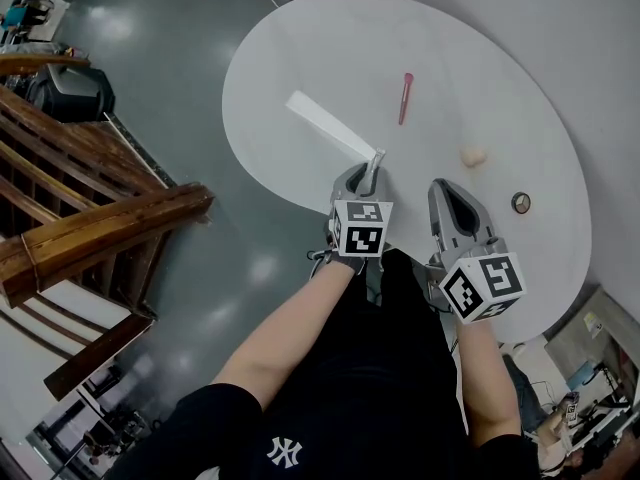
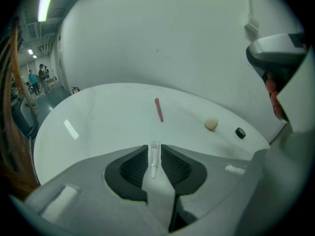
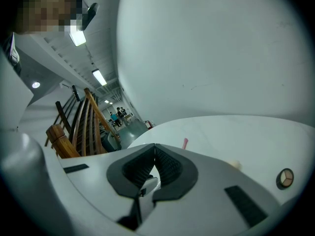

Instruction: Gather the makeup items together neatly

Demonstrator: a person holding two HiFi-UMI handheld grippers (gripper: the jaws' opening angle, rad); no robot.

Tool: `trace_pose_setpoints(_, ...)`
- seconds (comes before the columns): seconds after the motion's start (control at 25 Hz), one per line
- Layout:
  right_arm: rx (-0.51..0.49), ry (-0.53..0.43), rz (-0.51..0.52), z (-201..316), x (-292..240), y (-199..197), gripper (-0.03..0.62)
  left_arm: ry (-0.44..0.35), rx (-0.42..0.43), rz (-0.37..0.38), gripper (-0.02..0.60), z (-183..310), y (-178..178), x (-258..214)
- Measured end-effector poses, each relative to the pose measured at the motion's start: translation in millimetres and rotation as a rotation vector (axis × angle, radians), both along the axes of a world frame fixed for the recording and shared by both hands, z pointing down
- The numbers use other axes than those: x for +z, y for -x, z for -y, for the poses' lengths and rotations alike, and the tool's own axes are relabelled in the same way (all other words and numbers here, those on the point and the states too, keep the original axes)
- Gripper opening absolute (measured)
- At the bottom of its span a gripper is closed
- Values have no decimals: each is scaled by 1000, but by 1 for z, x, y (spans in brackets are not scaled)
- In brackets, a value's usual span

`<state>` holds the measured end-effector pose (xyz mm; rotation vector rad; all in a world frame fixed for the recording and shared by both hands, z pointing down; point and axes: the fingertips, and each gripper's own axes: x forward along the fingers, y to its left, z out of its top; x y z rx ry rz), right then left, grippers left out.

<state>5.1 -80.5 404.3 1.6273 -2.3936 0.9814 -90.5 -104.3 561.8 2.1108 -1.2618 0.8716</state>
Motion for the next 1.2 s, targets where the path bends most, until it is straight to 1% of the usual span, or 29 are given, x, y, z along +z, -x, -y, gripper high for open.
trace_pose_setpoints(0.12, 7, -6, -3, 6, 0, 0, 14, -25, 13, -15, 81, 19, -8, -9)
trace_pose_setpoints(0.24, 14, -14, -1, 10, -3, -1, 14, -30, 29, -26, 80, 33, -18, -14)
trace_pose_setpoints(0.52, 43, -8, -6, 22, 0, -16, 14, -24, 54, -18, 80, 63, -43, -9)
trace_pose_setpoints(0.72, 62, 4, -3, 32, 8, -24, 14, -1, 60, -10, 80, 81, -56, 2)
trace_pose_setpoints(0.96, 82, 26, 5, 41, 15, -36, 14, 32, 57, 18, 80, 98, -66, 14)
trace_pose_setpoints(1.2, 93, 39, 16, 44, 22, -43, 14, 65, 67, 75, 80, 98, -74, 27)
